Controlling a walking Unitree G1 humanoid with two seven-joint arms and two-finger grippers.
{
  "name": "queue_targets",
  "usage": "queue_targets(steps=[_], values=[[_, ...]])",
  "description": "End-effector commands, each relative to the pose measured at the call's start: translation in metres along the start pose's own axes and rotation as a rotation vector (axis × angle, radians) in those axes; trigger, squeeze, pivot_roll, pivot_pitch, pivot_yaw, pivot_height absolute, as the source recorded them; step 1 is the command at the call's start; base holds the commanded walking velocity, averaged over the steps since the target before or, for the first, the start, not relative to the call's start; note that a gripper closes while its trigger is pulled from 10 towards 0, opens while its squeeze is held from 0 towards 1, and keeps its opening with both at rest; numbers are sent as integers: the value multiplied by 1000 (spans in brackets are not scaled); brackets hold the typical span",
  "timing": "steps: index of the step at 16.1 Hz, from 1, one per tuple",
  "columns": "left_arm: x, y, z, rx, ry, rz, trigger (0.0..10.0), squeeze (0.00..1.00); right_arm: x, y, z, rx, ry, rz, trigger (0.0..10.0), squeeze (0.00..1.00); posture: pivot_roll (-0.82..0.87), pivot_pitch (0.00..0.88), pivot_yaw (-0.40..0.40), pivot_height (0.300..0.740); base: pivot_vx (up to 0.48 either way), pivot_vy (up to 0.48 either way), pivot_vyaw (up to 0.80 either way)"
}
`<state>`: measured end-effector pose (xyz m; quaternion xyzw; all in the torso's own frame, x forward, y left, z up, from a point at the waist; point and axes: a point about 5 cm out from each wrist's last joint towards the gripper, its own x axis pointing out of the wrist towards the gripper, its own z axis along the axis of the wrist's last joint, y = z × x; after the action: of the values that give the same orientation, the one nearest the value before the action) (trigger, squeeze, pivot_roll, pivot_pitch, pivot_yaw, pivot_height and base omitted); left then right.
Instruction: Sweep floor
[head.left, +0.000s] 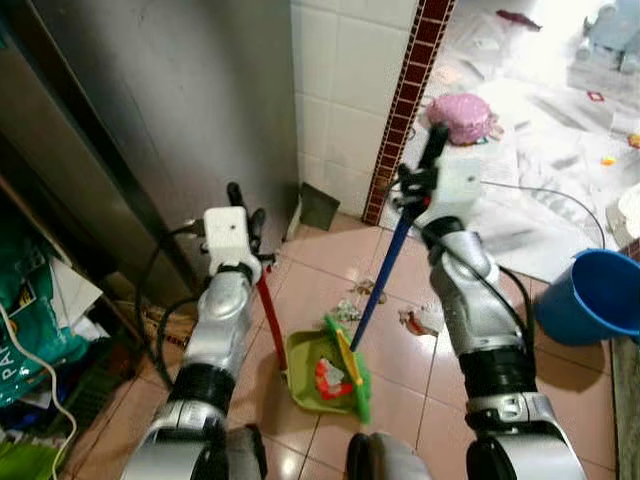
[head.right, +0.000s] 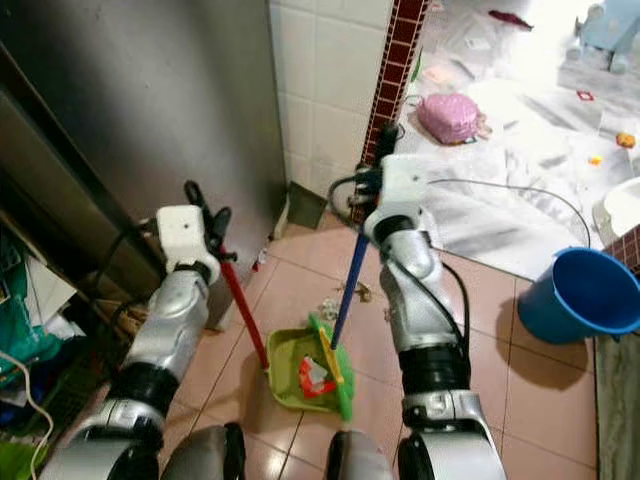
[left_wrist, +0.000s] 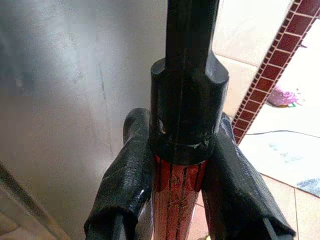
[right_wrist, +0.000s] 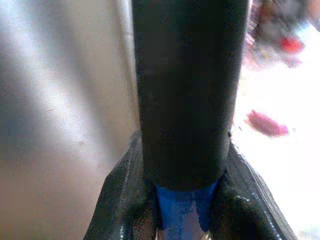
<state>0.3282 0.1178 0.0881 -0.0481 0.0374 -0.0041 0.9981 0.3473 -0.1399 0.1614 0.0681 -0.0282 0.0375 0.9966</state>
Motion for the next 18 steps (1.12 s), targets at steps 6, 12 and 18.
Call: queue_targets(steps=[6,12,18], values=[[-6,0,7,5,-3,-8,10000,0,12,-3,20,108,-41,-19,10000,0,-43,110,1,740,0,0,0],[-18,7,18,15,-33,-64,10000,0,-4,-11,13,-122,-94,72,10000,0,-39,91,0,740,0,0,0],[-43,15,29,88,-72,-164,10000,0,-15,1,-11,-216,-81,80,10000,0,11,68,4,740,0,0,0]])
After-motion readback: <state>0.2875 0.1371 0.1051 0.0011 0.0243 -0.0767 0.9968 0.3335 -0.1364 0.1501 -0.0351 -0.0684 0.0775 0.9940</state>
